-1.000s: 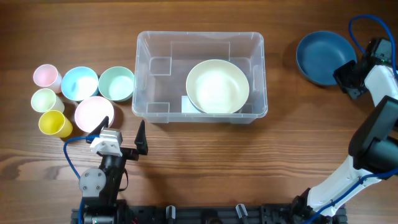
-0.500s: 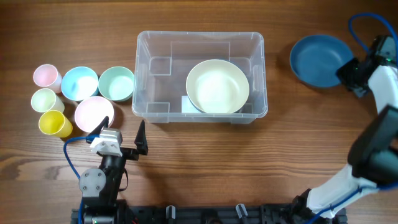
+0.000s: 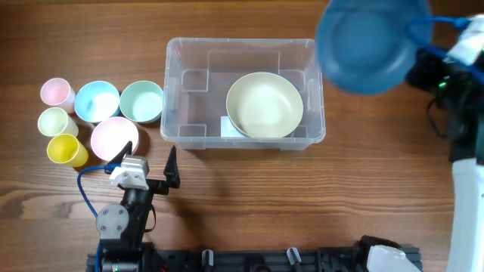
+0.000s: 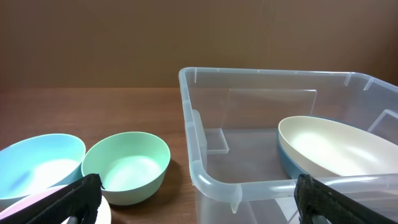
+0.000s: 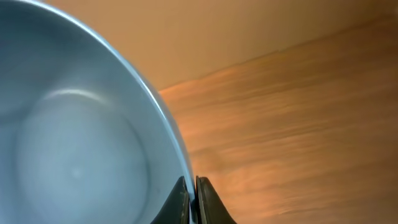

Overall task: Pack container
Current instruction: 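Grasp the teal bowl rim and carry it over the container, then lower the teal bowl onto the stack and open the right gripper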

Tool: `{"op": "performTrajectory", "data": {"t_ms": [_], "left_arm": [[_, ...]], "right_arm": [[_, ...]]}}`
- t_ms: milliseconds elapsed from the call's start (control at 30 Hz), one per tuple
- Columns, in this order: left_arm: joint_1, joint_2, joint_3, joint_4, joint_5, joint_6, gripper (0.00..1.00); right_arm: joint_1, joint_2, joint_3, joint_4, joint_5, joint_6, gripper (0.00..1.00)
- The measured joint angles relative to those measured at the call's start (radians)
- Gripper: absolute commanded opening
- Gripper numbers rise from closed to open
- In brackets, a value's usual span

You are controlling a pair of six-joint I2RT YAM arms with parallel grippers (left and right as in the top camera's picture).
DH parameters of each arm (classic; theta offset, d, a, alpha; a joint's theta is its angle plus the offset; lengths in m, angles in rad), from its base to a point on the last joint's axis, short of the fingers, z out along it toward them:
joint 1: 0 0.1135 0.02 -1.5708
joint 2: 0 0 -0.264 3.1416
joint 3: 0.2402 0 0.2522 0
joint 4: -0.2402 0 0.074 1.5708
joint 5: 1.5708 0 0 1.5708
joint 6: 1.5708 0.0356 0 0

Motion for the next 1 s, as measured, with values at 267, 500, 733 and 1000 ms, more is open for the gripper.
{"op": "performTrajectory", "data": {"t_ms": [267, 500, 733, 1000], "left_arm": [[0.000, 0.000, 0.000, 0.000, 0.000, 0.000, 1.00], [0.000, 0.000, 0.000, 0.000, 0.000, 0.000, 1.00], [0.000, 0.000, 0.000, 0.000, 0.000, 0.000, 1.00], [0.000, 0.000, 0.000, 0.000, 0.000, 0.000, 1.00]], "right_arm": [[0.240, 0.065, 0.000, -0.047, -0.021, -0.041, 0.04], [0.375, 0.248, 0.000, -0.040, 0.014, -0.046, 0.05], [0.440, 0.425, 0.000, -0.015, 0.058, -0.047, 0.04], [0.457, 0.509, 0.000, 0.032, 0.075, -0.047, 0.64]]}}
